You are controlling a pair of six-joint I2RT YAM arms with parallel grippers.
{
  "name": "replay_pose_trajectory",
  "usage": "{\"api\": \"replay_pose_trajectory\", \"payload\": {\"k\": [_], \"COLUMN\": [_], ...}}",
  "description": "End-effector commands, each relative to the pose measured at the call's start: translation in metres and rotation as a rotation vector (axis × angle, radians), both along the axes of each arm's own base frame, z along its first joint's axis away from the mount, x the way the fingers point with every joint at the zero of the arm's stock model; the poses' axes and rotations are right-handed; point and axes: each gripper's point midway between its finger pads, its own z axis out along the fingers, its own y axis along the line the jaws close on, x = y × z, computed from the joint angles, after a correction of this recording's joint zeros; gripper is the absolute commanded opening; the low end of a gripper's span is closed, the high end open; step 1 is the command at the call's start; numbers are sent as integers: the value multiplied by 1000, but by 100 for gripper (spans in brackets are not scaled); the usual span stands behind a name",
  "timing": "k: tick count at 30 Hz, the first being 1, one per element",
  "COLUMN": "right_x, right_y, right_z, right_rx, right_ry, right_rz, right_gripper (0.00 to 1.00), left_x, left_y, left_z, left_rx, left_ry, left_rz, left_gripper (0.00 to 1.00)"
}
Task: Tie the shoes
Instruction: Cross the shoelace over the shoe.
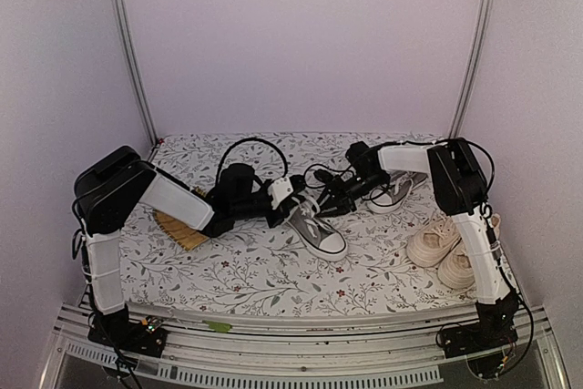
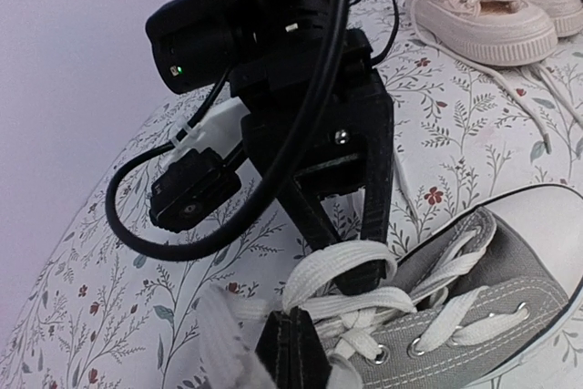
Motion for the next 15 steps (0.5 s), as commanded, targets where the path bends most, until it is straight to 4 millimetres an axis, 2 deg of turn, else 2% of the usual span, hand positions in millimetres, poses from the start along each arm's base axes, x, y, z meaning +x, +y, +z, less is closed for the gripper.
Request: {"api": "replay_pose_trajectory", "payload": {"k": [1,4,9,10,11,15], "right_x": [1,19,44,46,46,44], "right_y": [-8,-11,-29,-31,-32,-36], "right_z": [-5,4,17,25,41,60], "right_rx": [-79,-91,-147,-147,-135,-128], "right_ry": [-69,-131,-198,-218,-251,-317], "right_rz": [12,-33,-127,-140,-149,-163], "right_gripper": [38,43,50,50,51,51], "left_x": [-3,1,11,11,12,19], "left_y": [-1,3,7,7,8,13], "left_z": [11,10,10,9,7,2], "left_rx": [11,25,37,41,43,67], "left_ry": [-8,-8,0,3,7,21], "left_rz": [-3,32,90,93,97,149], "left_gripper": [0,0,0,0,0,0]}}
